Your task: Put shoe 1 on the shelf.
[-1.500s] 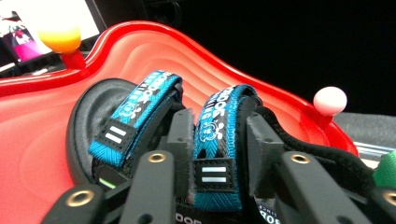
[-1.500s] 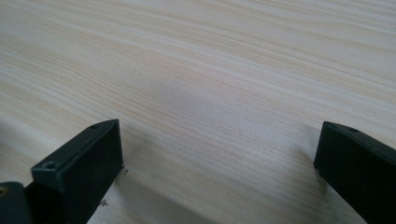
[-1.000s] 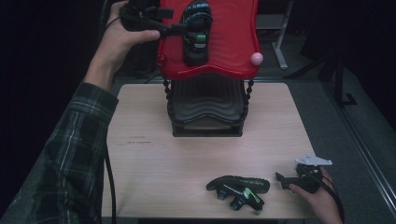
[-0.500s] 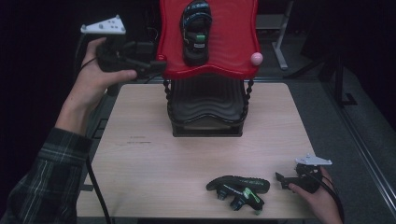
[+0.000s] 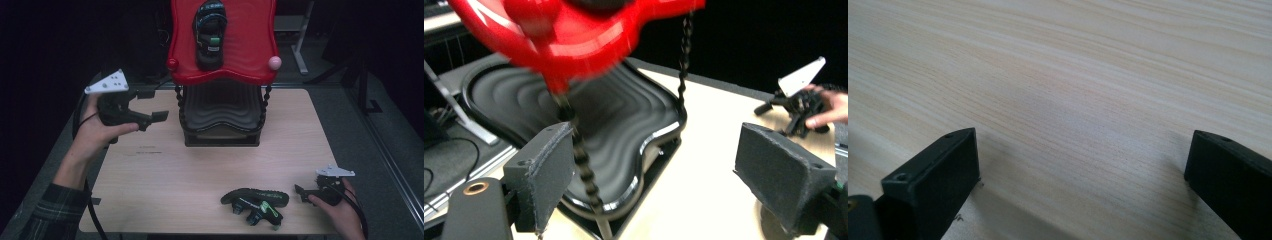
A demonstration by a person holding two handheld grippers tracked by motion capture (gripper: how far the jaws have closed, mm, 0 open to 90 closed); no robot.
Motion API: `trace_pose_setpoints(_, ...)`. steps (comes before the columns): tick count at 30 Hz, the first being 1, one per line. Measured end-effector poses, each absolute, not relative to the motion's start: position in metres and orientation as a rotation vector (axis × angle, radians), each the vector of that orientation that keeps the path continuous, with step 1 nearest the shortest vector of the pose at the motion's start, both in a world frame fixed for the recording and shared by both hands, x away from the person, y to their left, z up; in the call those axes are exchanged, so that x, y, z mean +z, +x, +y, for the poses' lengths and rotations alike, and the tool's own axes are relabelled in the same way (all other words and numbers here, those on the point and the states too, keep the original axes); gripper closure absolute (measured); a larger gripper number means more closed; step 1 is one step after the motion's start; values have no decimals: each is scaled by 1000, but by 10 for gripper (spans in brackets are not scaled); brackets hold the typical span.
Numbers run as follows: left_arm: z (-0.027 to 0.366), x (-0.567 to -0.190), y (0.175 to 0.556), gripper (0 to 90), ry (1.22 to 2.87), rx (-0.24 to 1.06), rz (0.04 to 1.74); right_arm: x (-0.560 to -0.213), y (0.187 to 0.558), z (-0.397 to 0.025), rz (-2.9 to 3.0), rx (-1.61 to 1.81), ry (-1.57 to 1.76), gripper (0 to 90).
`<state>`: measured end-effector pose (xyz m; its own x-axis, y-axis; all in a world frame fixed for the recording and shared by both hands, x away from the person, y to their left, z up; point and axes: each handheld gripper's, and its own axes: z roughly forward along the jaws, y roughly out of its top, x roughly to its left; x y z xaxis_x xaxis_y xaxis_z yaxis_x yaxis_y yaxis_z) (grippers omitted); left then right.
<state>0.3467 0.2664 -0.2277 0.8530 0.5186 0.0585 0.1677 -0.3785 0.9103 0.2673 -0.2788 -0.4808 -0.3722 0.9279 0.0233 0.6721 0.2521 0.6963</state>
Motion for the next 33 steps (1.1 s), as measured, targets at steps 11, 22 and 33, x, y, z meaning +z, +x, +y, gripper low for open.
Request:
trace_pose_setpoints(11, 273, -305, 323, 153, 2010, 378, 599, -481, 268, -279, 2139, 885, 1456, 5)
trace_pose_setpoints(22, 275, -376, 313, 153, 2104, 347, 687, -481, 268, -279, 2139, 885, 1456, 5)
trace_pose_setpoints(33, 270, -436, 306, 153, 2208, 297, 757, -481, 268, -279, 2141, 886, 1455, 6)
